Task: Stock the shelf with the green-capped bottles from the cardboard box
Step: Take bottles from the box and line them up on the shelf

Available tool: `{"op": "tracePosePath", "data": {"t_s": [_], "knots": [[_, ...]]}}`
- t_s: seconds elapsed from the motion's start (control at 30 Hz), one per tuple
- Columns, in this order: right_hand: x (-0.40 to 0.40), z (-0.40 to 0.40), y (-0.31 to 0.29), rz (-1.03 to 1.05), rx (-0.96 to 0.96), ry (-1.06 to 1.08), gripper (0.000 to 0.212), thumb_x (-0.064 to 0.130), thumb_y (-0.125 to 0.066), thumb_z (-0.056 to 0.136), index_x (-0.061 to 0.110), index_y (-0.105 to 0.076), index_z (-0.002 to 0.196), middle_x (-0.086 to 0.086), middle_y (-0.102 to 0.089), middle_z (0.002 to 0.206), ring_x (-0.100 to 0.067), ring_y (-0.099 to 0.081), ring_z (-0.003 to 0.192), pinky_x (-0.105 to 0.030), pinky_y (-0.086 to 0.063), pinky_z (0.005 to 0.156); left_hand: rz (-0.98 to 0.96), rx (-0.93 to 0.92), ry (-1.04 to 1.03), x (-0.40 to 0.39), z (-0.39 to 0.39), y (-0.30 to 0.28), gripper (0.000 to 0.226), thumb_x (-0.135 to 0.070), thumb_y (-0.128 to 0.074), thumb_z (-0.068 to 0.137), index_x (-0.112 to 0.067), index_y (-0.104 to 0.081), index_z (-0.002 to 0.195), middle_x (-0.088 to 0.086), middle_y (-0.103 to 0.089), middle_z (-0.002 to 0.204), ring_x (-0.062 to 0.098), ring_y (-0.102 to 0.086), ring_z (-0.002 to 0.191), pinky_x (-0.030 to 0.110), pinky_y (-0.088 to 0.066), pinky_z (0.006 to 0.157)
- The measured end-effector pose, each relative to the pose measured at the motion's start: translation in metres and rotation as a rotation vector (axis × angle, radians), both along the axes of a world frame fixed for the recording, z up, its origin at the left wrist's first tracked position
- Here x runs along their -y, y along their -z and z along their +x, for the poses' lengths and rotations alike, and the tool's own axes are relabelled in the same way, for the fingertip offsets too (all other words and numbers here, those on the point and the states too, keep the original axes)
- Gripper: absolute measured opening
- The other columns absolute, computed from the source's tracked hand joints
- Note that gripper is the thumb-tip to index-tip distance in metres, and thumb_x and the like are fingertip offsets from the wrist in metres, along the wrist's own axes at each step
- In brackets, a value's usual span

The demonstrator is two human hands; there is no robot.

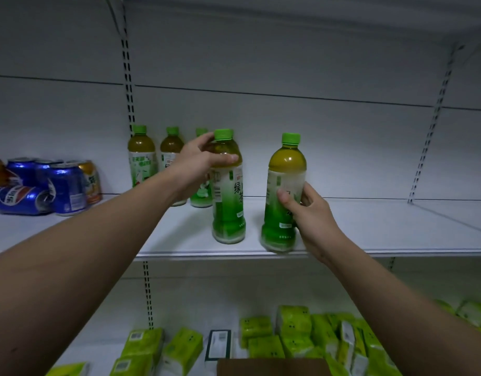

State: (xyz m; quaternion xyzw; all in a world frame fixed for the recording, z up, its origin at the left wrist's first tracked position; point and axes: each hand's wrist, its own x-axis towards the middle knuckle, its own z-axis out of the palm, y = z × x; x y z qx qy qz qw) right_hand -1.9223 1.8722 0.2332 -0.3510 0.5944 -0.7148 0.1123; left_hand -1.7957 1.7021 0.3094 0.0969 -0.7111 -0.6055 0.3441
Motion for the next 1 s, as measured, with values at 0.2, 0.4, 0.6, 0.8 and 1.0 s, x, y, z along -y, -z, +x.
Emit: {"op": "tracePosePath", "data": {"t_s": [0.2,0.4,0.6,0.8,1.0], "knots": [[0.006,-0.006,0.002,0.042,-0.020,-0.025,0.030,0.033,-0.062,0.090,0.033,-0.055,0.119,0.014,-0.064,0.113,-0.005,-0.059,0.106,-0.031,-0.047,0.090,0.027,0.109,0.087,0.002,-0.013,0.008,0.079,-0.021,-0.073,0.080,-0.026,-0.033,0.147,0.003,-0.053,0.137,0.027,-0.050,0.126,0.049,-0.035,0.109],[0.001,-0.004,0.004,0.134,-0.103,0.054,0.045,0.029,-0.068,0.088,0.026,-0.051,0.129,0.007,-0.060,0.113,-0.008,-0.059,0.098,-0.028,-0.047,0.085,-0.098,0.264,0.018,-0.001,-0.003,0.028,0.090,-0.032,-0.080,0.072,-0.030,-0.030,0.146,-0.002,-0.053,0.134,0.025,-0.050,0.125,0.051,-0.038,0.107],[-0.009,-0.002,0.013,0.264,-0.199,0.146,0.067,0.023,-0.080,0.077,0.021,-0.045,0.134,0.007,-0.056,0.106,-0.010,-0.060,0.091,-0.022,-0.051,0.071,-0.210,0.651,0.047,-0.007,0.013,0.048,0.099,-0.015,-0.080,0.074,-0.026,-0.018,0.150,0.004,-0.053,0.126,0.025,-0.053,0.115,0.043,-0.046,0.101],[-0.006,-0.007,0.011,0.326,-0.245,0.176,0.063,0.024,-0.080,0.077,0.022,-0.047,0.130,0.002,-0.058,0.112,-0.019,-0.063,0.098,-0.033,-0.055,0.083,-0.273,0.550,-0.077,-0.016,-0.002,0.058,0.077,-0.010,-0.082,0.072,-0.017,-0.042,0.137,-0.007,-0.056,0.094,0.018,-0.055,0.094,0.037,-0.053,0.089],[-0.002,-0.023,0.015,0.323,-0.280,0.239,0.056,0.023,-0.077,0.081,0.021,-0.047,0.128,0.008,-0.055,0.104,-0.014,-0.059,0.091,-0.016,-0.046,0.064,-0.334,0.470,-0.226,-0.023,-0.030,0.070,0.069,-0.012,-0.079,0.076,-0.009,-0.041,0.133,0.006,-0.056,0.126,0.020,-0.055,0.110,0.029,-0.045,0.091]]}}
